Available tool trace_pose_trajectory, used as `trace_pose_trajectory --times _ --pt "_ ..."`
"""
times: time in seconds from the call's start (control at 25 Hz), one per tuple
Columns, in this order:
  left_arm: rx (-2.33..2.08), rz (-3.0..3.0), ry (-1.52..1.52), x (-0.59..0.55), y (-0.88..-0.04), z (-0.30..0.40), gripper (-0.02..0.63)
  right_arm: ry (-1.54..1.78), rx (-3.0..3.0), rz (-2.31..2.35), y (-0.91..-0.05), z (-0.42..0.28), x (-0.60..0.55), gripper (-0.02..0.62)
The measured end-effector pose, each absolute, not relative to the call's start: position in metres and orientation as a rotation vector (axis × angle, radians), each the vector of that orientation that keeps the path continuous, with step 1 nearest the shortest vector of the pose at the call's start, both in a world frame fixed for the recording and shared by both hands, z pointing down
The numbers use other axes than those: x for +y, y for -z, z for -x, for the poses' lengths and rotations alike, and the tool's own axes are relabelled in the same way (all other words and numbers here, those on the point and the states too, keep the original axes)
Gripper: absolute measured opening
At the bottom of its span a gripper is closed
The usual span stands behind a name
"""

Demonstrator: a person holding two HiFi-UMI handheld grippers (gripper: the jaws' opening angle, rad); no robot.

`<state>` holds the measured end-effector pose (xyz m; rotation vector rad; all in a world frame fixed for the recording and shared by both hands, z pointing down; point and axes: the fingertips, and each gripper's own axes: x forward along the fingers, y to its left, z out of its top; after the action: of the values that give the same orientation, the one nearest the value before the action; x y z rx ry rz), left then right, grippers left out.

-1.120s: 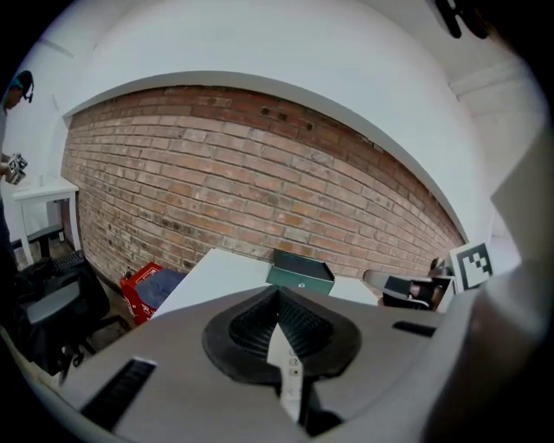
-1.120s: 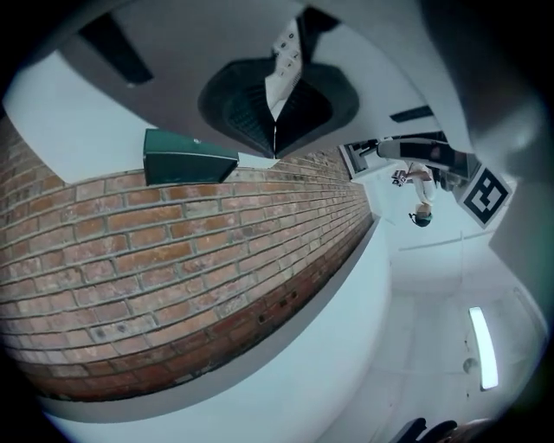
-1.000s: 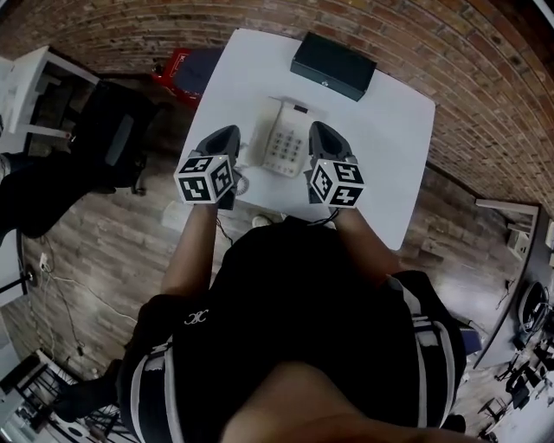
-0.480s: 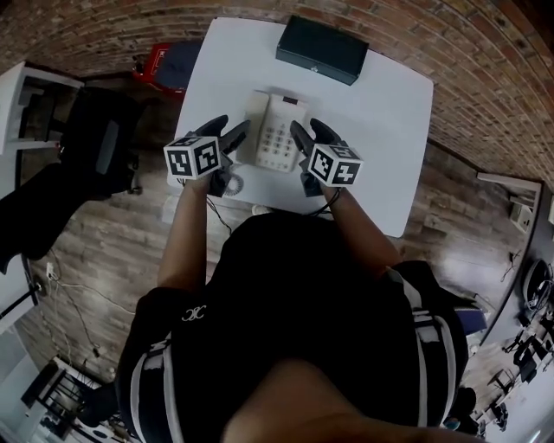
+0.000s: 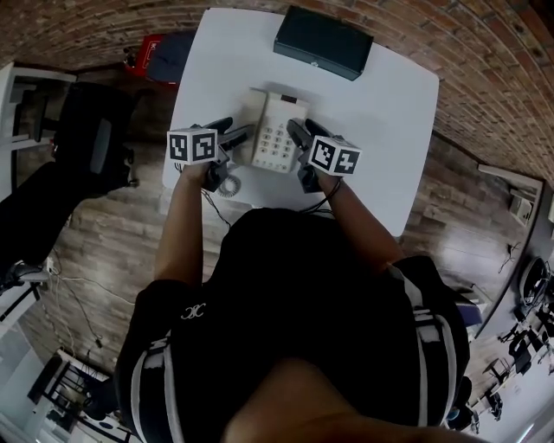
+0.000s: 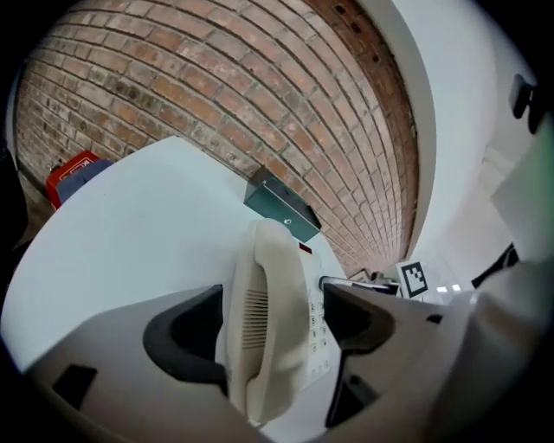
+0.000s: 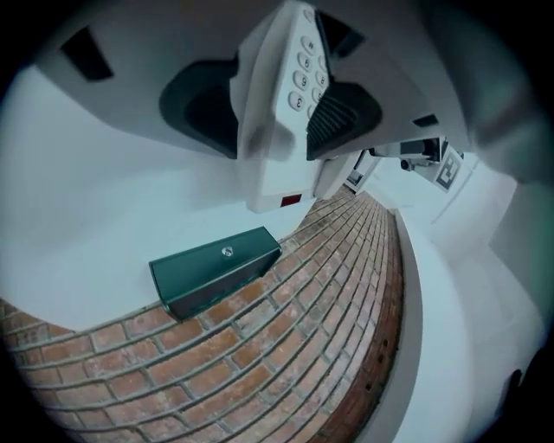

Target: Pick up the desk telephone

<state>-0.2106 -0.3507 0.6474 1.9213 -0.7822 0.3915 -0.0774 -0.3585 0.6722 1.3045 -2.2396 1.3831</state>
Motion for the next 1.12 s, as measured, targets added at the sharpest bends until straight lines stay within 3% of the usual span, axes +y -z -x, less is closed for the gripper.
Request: trace_pose_trajectory --times 0.44,1.12 --pt "-0.593 -1.861 -0.397 -0.344 -0.673 0.203 0.347 -1.816 -2.180 -1.190 -0.692 0.086 -0.355 0.213" --pt "-0.525 -1.850 -0.552 -0.325 -0.670 0.195 0.313 -1.810 -2.136 -1.127 -0.684 0.086 -0.343 0.213"
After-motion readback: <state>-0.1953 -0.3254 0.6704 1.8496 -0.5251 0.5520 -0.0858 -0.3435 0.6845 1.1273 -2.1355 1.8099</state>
